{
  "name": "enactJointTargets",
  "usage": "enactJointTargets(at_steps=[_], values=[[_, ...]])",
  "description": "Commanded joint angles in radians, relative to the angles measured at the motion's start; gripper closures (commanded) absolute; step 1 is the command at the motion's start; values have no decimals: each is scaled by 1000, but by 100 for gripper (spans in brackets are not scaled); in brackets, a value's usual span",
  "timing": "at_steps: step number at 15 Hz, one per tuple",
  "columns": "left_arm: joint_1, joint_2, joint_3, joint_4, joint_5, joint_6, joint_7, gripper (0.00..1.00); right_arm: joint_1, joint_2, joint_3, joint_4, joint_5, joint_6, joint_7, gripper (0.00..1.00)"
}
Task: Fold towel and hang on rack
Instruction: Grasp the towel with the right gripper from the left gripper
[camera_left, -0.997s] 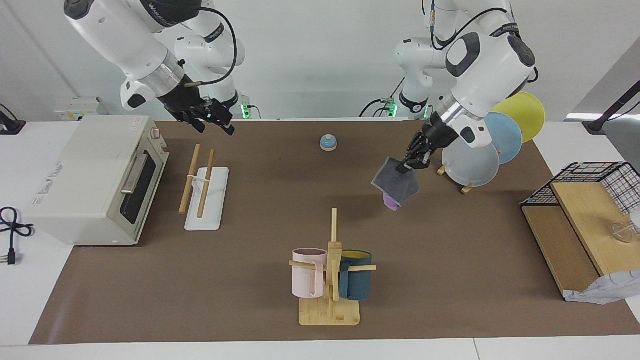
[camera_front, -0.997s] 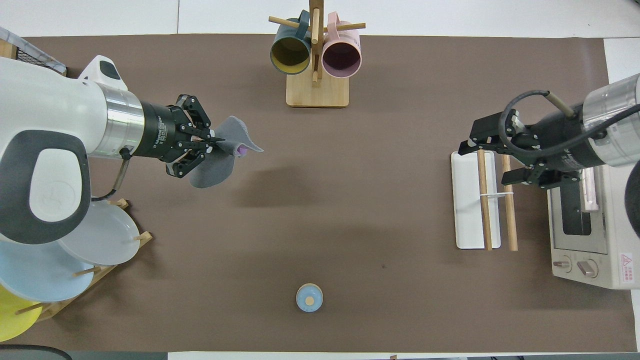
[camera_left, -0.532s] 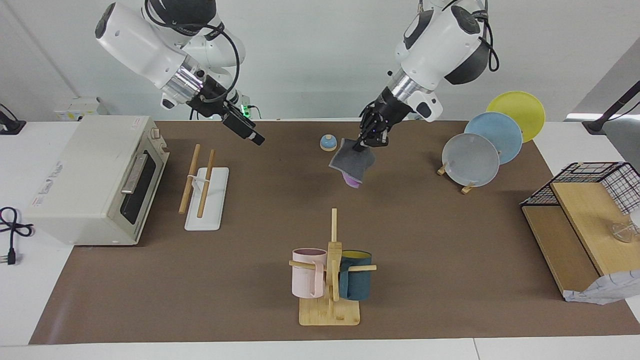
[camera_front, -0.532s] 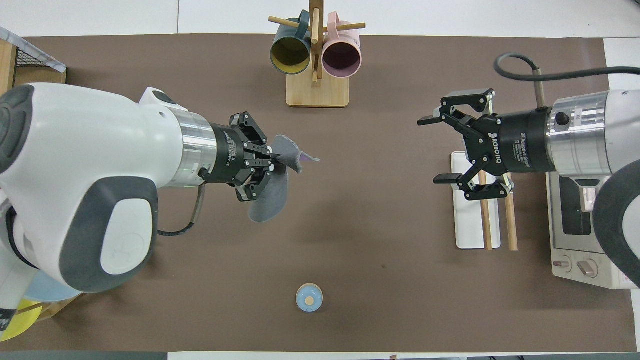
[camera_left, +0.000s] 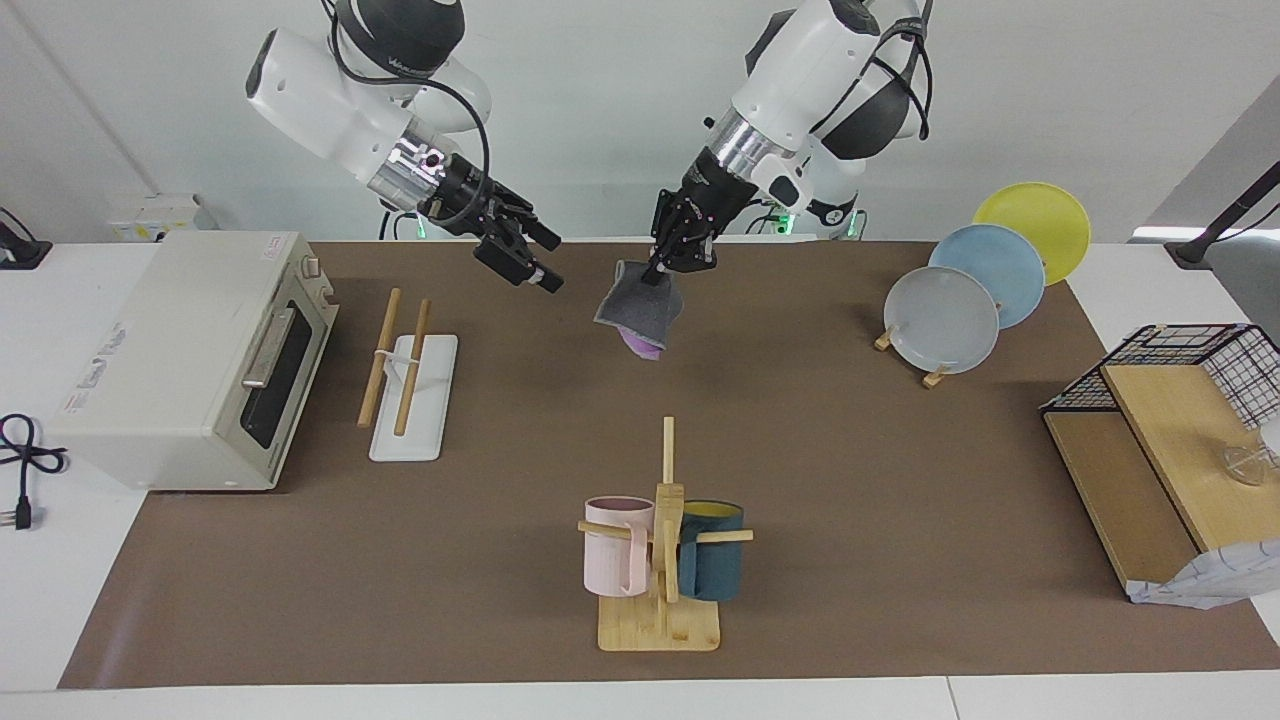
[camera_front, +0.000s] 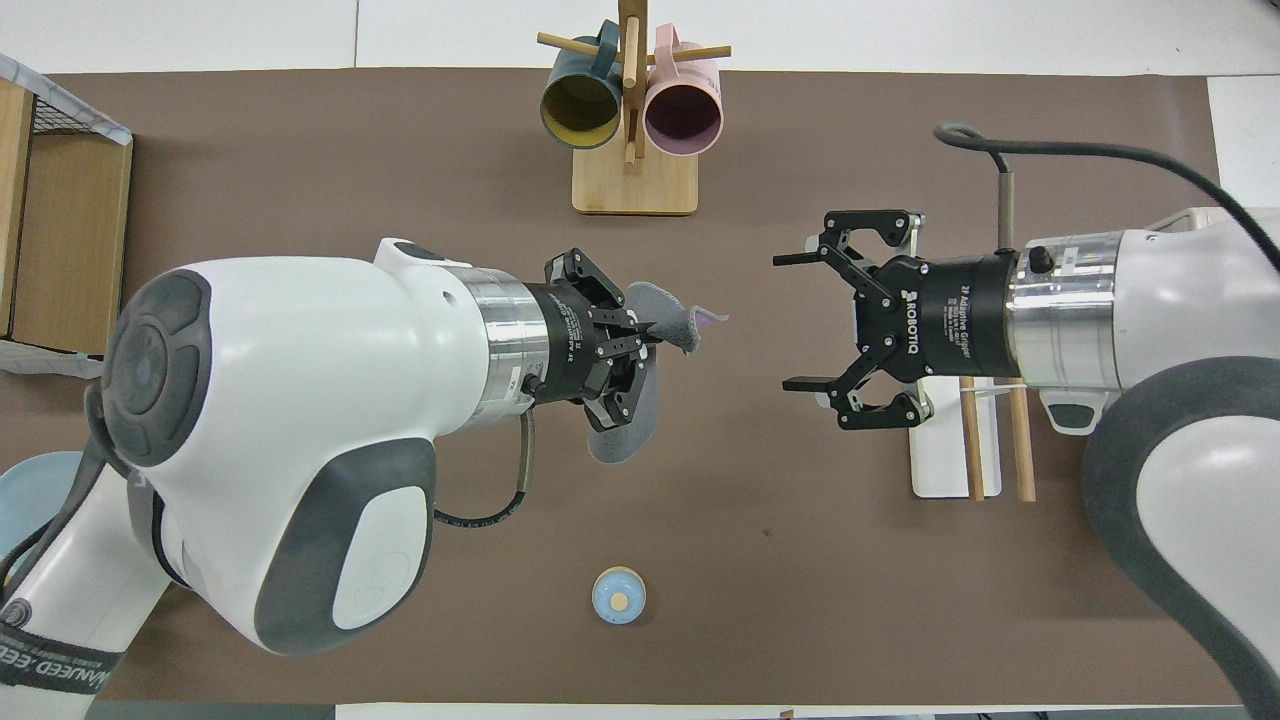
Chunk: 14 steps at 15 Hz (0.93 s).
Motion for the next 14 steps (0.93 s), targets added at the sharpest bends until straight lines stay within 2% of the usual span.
enactJointTargets(at_steps=[1,6,12,13,14], values=[[-25,-24,11,-28,-8,30,-40,100,15,-29,2,-60,23,36,5,0],[-46,-24,11,-29,-5,52,-83,100,111,24,2,-70,24,179,10,0],[-58,-24,11,-31,-1,67,-105,100,144,77,2,-67,30,225,-5,0],[-63,-24,11,-31,-1,69,-109,100,142,78,2,-65,49,228,-36,16],[-65,-24,11,-31,1,69,-112,100,142,78,2,-65,75,234,-74,47]])
